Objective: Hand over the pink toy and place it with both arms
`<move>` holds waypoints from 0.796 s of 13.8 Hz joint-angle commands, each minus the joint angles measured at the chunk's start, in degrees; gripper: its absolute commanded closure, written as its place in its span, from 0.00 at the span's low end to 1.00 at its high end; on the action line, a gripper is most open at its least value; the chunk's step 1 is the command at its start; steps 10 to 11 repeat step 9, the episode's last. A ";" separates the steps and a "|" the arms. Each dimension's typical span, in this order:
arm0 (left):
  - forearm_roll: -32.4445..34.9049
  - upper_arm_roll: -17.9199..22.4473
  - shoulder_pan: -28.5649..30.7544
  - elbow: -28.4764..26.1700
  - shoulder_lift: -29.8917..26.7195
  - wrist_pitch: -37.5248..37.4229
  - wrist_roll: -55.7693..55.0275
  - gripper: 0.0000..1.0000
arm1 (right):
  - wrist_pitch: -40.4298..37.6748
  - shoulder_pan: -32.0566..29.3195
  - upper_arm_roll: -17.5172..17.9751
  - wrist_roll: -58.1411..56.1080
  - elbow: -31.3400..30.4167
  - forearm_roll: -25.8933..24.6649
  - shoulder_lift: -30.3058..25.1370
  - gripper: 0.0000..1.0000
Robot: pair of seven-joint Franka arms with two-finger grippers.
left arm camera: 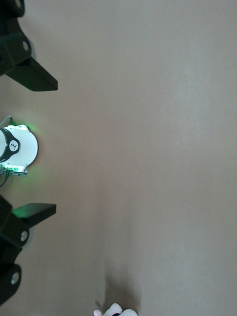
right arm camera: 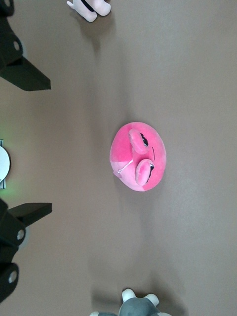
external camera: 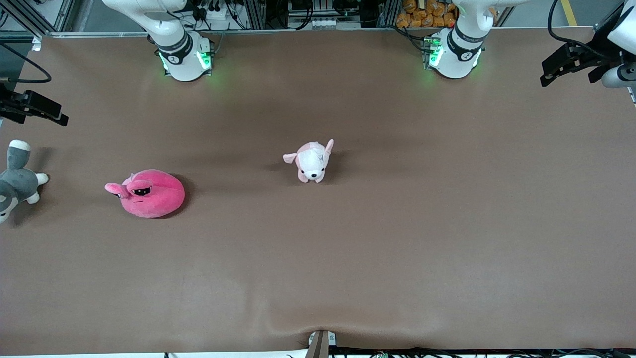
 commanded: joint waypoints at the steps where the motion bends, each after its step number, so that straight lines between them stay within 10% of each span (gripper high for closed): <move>1: 0.41 -0.21 0.15 1.96 0.89 -0.53 0.97 0.00 | 0.33 1.06 -0.12 -0.27 -1.05 -0.75 -1.34 0.00; 11: 0.15 -1.36 0.07 1.87 1.07 -0.61 1.06 0.00 | 0.24 1.06 -0.21 -0.54 -1.14 -1.01 -1.08 0.00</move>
